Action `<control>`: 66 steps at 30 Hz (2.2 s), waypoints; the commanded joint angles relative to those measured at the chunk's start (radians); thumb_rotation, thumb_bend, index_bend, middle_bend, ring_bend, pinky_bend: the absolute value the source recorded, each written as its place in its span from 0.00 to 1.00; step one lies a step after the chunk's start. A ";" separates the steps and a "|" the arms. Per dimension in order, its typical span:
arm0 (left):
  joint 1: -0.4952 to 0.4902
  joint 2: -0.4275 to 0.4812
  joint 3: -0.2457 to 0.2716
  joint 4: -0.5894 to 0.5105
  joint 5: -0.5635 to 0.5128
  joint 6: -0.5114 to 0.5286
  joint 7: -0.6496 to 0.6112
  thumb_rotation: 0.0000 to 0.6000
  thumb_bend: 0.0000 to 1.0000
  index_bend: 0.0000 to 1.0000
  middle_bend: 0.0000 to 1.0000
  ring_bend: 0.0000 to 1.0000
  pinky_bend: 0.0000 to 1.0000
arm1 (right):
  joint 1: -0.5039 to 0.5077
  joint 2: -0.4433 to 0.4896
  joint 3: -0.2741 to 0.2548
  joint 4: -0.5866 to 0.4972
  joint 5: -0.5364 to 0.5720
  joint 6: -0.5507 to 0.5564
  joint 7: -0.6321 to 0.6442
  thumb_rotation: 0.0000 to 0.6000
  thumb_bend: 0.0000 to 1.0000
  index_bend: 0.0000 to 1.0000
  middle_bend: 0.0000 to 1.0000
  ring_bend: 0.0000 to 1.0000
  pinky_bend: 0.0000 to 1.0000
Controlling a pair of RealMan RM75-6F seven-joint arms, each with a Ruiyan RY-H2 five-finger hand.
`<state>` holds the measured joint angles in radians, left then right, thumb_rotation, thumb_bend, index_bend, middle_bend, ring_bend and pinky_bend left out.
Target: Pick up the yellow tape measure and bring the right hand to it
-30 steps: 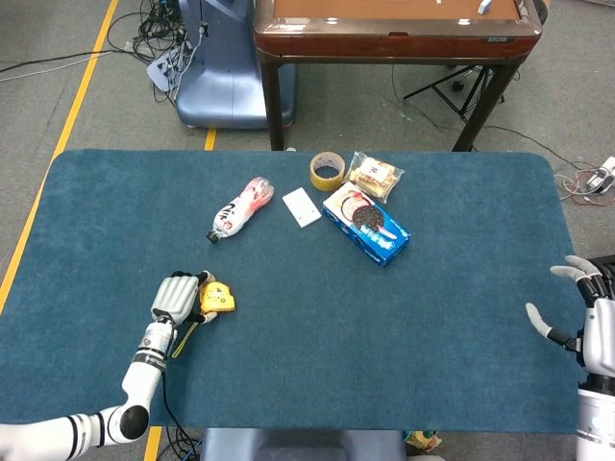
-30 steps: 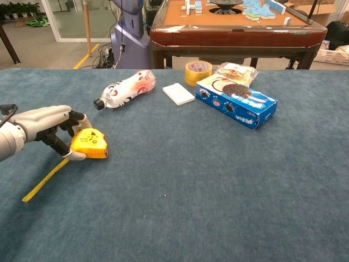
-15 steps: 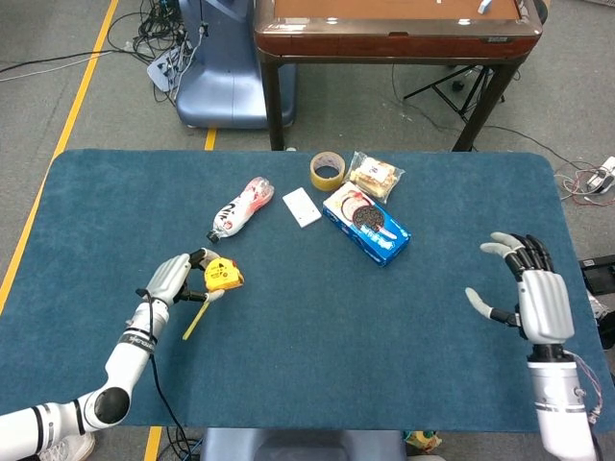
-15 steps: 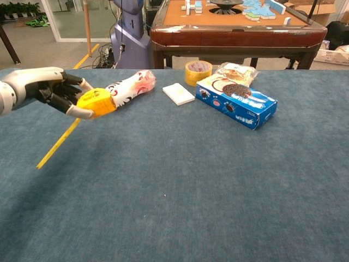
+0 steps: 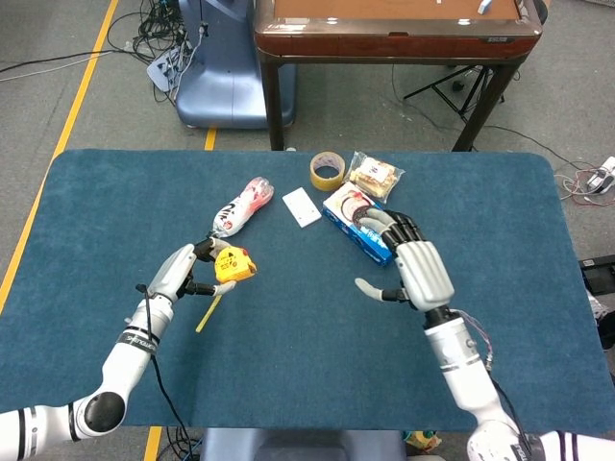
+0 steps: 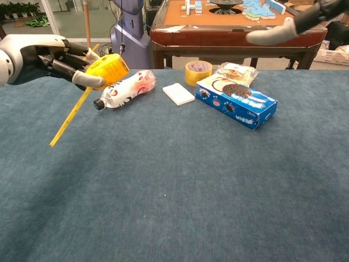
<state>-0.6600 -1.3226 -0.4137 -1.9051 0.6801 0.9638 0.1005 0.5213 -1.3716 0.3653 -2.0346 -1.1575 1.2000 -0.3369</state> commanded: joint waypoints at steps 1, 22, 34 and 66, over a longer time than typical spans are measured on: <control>-0.008 0.023 -0.011 -0.039 -0.031 0.014 -0.013 1.00 0.21 0.44 0.49 0.33 0.26 | 0.090 -0.081 0.046 0.029 0.073 -0.039 -0.054 1.00 0.27 0.18 0.13 0.08 0.06; -0.055 0.073 -0.004 -0.157 -0.129 0.069 -0.042 1.00 0.21 0.43 0.49 0.33 0.27 | 0.434 -0.315 0.146 0.186 0.363 -0.053 -0.226 1.00 0.27 0.18 0.12 0.08 0.06; -0.064 0.081 0.014 -0.142 -0.128 0.059 -0.072 1.00 0.21 0.42 0.49 0.33 0.27 | 0.474 -0.317 0.128 0.217 0.406 -0.031 -0.221 1.00 0.27 0.18 0.12 0.08 0.06; -0.058 0.113 0.037 -0.109 -0.101 0.026 -0.151 1.00 0.21 0.42 0.49 0.33 0.29 | 0.534 -0.326 0.126 0.279 0.456 0.024 -0.205 1.00 0.45 0.23 0.18 0.08 0.06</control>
<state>-0.7177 -1.2102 -0.3766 -2.0142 0.5792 0.9898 -0.0502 1.0531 -1.6951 0.4912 -1.7582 -0.6999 1.2202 -0.5412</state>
